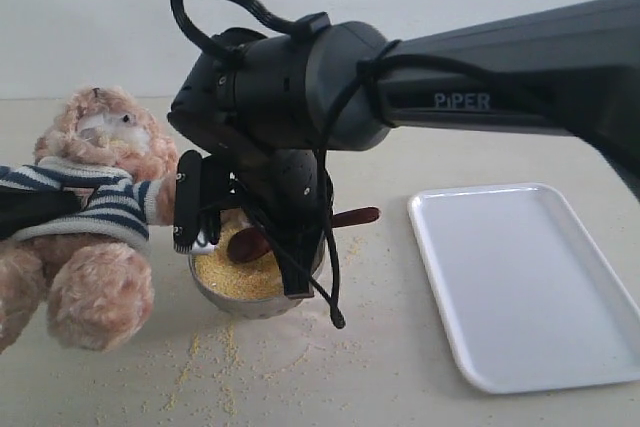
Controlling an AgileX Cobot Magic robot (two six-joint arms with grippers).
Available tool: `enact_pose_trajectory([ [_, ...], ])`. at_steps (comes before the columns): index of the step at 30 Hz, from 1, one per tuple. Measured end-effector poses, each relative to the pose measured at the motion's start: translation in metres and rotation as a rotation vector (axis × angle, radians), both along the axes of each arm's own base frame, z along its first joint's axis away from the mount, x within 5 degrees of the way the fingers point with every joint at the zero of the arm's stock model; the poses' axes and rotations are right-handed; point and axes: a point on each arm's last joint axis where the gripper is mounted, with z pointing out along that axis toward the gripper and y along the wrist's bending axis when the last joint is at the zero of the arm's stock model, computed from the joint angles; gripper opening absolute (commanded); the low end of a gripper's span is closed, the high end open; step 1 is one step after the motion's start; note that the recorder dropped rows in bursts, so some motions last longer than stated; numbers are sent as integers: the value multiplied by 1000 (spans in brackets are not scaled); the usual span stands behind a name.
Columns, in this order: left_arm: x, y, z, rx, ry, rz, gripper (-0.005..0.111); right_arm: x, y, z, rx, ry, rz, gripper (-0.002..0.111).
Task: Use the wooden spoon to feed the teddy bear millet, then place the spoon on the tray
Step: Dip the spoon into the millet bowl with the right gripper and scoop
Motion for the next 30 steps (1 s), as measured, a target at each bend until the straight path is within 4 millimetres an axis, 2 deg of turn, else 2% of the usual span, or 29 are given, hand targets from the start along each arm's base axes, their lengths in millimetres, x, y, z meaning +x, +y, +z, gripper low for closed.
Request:
enact_pose_trajectory([
  [20,0,0,0,1,-2,1,5,-3,7,-8,112,36,-105,0],
  [30,0,0,0,1,-2,1,5,-4,6,-8,108,48,-120,0],
])
